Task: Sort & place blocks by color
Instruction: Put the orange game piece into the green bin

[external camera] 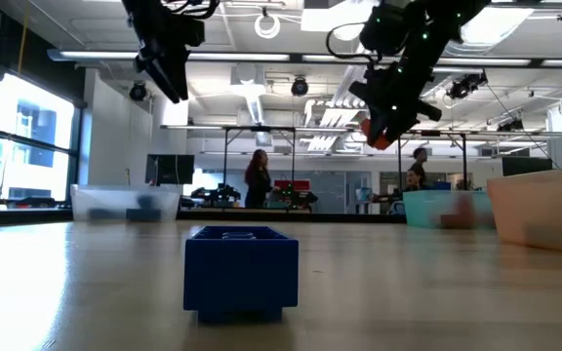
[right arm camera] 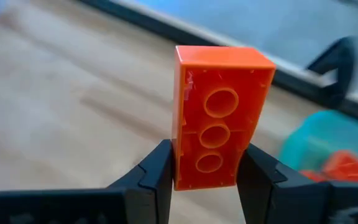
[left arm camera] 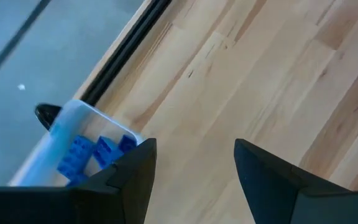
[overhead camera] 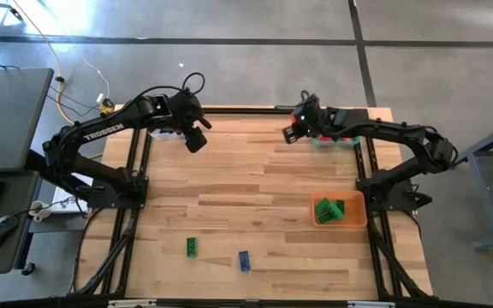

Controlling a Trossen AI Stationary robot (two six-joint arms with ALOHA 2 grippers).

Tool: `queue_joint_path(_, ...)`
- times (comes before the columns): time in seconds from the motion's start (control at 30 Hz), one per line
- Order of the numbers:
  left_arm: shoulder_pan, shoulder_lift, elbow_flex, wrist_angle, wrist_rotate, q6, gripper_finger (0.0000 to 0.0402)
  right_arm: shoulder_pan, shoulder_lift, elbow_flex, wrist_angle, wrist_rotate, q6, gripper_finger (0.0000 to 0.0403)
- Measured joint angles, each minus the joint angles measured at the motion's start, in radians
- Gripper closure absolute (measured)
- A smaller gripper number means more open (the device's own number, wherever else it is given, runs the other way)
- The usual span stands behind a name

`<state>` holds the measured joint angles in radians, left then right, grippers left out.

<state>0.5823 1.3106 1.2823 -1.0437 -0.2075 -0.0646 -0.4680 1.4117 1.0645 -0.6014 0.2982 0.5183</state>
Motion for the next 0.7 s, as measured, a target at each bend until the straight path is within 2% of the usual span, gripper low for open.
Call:
queue_joint_path(0.2, -0.001, 0.0, 0.0, -0.003, 0.106, -0.136, 0.02, -0.108, 0.0, 0.0, -0.028, 0.038, -0.126, 0.0291)
queue_joint_path(0.37, -0.003, 0.0, 0.0, -0.004, 0.188, -0.239, 0.02, -0.198, 0.0, 0.0, -0.136, 0.037, -0.204, 0.0291)
queue_joint_path(0.7, -0.079, 0.0, 0.0, -0.011, 0.28, -0.475, 0.02, -0.347, 0.046, 0.0, -0.292, -0.033, -0.293, 0.0291)
